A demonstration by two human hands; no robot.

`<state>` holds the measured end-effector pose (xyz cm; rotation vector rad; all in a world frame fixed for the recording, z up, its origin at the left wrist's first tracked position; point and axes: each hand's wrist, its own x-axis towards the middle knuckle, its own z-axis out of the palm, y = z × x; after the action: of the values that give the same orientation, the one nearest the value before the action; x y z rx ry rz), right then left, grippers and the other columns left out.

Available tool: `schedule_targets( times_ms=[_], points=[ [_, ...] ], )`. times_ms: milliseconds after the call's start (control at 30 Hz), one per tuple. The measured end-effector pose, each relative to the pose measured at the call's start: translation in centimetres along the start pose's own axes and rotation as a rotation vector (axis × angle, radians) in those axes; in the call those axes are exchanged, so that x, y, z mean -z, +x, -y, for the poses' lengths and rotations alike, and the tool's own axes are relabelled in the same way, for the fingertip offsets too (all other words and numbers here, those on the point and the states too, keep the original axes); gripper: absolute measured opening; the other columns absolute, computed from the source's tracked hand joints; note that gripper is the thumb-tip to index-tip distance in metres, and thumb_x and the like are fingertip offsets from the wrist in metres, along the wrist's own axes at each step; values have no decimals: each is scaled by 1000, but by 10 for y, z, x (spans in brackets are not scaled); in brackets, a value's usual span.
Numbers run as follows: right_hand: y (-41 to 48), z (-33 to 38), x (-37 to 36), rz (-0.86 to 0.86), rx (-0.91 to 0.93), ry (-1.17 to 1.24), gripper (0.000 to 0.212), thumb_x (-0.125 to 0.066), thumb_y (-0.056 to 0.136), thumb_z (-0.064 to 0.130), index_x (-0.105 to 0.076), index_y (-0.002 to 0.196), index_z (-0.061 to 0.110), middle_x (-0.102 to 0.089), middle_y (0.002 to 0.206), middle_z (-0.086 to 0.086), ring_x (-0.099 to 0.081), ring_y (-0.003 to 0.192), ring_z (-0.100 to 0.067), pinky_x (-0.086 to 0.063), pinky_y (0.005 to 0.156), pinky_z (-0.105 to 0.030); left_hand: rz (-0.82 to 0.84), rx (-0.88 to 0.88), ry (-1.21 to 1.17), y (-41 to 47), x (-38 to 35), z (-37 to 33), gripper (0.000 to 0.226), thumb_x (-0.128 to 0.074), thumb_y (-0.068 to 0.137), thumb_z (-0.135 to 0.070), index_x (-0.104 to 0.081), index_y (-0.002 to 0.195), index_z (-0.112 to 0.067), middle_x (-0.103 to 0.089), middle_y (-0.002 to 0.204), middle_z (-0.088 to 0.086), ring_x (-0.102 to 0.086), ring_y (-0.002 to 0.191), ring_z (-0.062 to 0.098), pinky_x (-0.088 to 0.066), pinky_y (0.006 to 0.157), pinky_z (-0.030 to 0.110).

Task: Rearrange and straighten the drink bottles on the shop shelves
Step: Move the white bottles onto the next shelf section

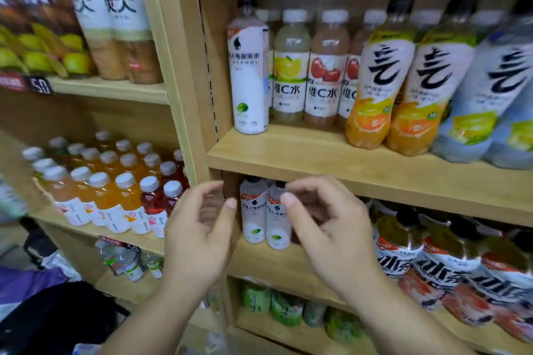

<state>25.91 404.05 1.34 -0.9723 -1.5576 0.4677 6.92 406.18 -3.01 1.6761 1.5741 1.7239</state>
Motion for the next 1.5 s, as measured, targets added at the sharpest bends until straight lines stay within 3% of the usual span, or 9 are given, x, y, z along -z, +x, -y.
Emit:
schedule_targets(
  times_ms=[167, 267, 333, 500, 733, 1000, 1267, 1400, 1500],
  points=[
    [100, 25, 2, -21, -64, -43, 30, -75, 91, 36, -67, 117, 24, -69, 112, 10, -65, 100, -1, -48, 79, -8, -135, -219, 251, 64, 13, -52, 47, -73, 90, -32, -58, 133, -18, -53, 133, 4, -54, 123, 21, -46, 103, 39],
    [142, 15, -16, 102, -206, -149, 63, -76, 89, 45, -53, 142, 20, -61, 138, 3, -59, 123, -14, -47, 98, -25, -243, -132, 369, 98, 16, -64, 75, -75, 90, -31, -40, 153, -13, -35, 156, 14, -35, 143, 34, -33, 115, 48],
    [161, 6, -33, 165, -248, -170, 74, -76, 88, 47, -45, 148, 18, -56, 145, 0, -56, 130, -20, -43, 97, -30, -234, -86, 456, 114, 16, -63, 79, -71, 93, -33, -31, 159, -19, -31, 162, 8, -30, 145, 34, -35, 112, 51],
    [191, -8, -66, 121, -295, -165, 65, -78, 86, 45, -48, 136, 16, -63, 130, -1, -62, 117, -24, -42, 84, -31, -217, -179, 535, 129, 20, -47, 82, -73, 92, -33, -30, 160, -18, -55, 144, 8, -40, 127, 35, -41, 102, 47],
    [197, -19, -77, 37, -282, -231, 74, -89, 74, 46, -50, 130, 16, -65, 127, -2, -63, 115, -25, -49, 85, -35, -181, -284, 555, 129, 27, -37, 84, -74, 91, -34, -31, 160, -13, -59, 132, 11, -44, 118, 34, -44, 97, 46],
    [147, -4, -47, -13, -176, -205, 64, -87, 74, 47, -41, 118, 45, -58, 108, 23, -65, 106, -13, -56, 88, -39, -147, -354, 494, 133, 30, -25, 85, -74, 92, -31, -28, 161, -12, -55, 126, 15, -49, 119, 35, -45, 99, 47],
    [43, 41, 20, -47, -147, 0, 67, -86, 65, 55, -53, 122, 51, -69, 116, 28, -70, 95, 3, -57, 70, -16, -137, -365, 461, 131, 28, -17, 83, -70, 94, -31, -26, 162, -13, -53, 130, 18, -48, 119, 38, -42, 100, 50],
    [-12, 24, 13, 68, -259, -13, 68, -85, 61, 61, -50, 119, 58, -68, 117, 30, -68, 102, 3, -60, 72, -22, -120, -378, 470, 132, 30, -14, 87, -71, 94, -30, -20, 163, -15, -51, 133, 17, -47, 121, 36, -42, 102, 50],
    [-44, -14, -13, 126, -365, -65, 73, -83, 63, 63, -47, 126, 52, -66, 119, 27, -67, 105, 0, -60, 81, -33, -45, -398, 535, 126, 30, -5, 92, -69, 94, -32, -11, 164, -15, -33, 158, 14, -40, 136, 36, -39, 110, 51]
  ],
)
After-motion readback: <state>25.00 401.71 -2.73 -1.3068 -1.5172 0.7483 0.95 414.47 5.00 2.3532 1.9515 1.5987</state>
